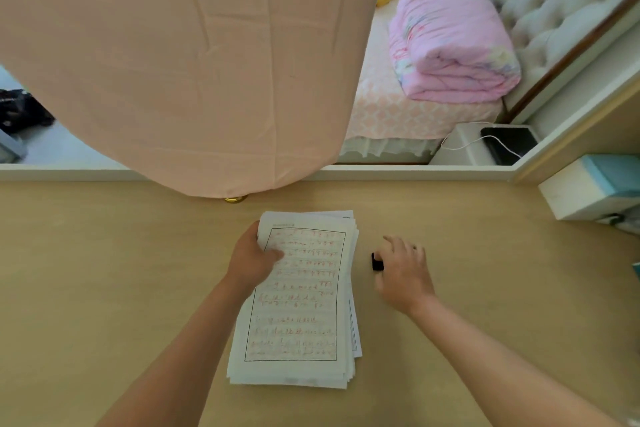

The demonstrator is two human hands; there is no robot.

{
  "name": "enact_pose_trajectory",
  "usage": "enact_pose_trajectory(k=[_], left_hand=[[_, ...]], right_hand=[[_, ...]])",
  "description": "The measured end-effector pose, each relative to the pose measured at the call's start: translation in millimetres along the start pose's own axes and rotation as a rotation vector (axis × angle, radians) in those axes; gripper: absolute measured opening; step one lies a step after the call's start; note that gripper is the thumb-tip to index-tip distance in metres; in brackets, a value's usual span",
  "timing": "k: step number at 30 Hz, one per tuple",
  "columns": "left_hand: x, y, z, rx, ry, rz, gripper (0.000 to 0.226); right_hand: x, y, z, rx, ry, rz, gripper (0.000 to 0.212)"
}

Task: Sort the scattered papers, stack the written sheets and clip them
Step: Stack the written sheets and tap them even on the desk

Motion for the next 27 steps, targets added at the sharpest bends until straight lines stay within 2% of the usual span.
enact_pose_trajectory(k=[2,4,6,8,11,14,17,19,20,22,23,24,26,27], left_hand=[[-11.3,-2.1,11.9,0.04,-0.071,-0.028,0.052],[-25.3,-4.5,29.2,0.108,-0.164,-0.059,0.054],[-40.7,-6.8,48.5,0.194,-0.263,-0.083,0.054],[-56.0,-8.1,64.2,0.281,-0.34,-0.104,0.055],[-74.5,-4.7,81.1,0.459,-0.42,-0.073,0.052],[-98.4,-2.2,97.4,0.619,-0.538,-0.017,0.038],[-122.1,-1.1,109.0,0.635,-0.628,0.001,0.028],[-124.5,10.7,104.5,0.647,-0.555,-0.034,0.03],[-120.9,20.1,95.9,0.727,-0.49,-0.048,0.032],[-109.7,49.1,69.6,0.923,-0.332,-0.04,0.034],[-105.6,67.4,57.3,0.925,-0.255,-0.023,0.032],[-103.9,84.4,48.3,0.86,-0.198,-0.003,0.027],[-108.3,107.8,42.8,0.646,-0.158,0.043,0.022],[-113.6,115.6,45.2,0.518,-0.156,0.075,0.023]], right_hand=[[5.3,30.3,-27.3,0.201,0.037,0.044,0.059],[19.9,57.4,-60.0,0.353,0.108,0.015,0.082],[34.5,78.4,-89.4,0.389,0.151,-0.064,0.088],[41.8,90.8,-101.6,0.411,0.114,-0.149,0.073],[41.0,102.6,-101.3,0.421,0.039,-0.229,0.032],[31.3,105.9,-105.0,0.527,0.02,-0.239,0.022],[20.4,107.5,-115.2,0.618,0.045,-0.192,0.014],[12.4,109.0,-110.8,0.727,0.0,-0.149,0.029],[8.0,110.1,-105.2,0.786,-0.023,-0.127,0.033],[-2.4,108.6,-89.5,0.937,-0.069,-0.098,0.023],[-8.5,107.9,-82.1,1.004,-0.09,-0.082,0.012],[-14.5,107.4,-75.7,1.06,-0.097,-0.06,0.01],[-25.9,104.3,-63.8,1.112,-0.119,-0.031,0.026],[-30.5,105.9,-58.7,1.132,-0.125,0.002,0.024]])
Point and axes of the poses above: each hand's wrist, its own x-axis towards the middle knuckle, its own y-axis out of the back of the hand, z = x × y, the point moved 10 cm from there along x, towards the middle knuckle, and after that the axes turned 10 degrees about y, right-handed, at the moved point
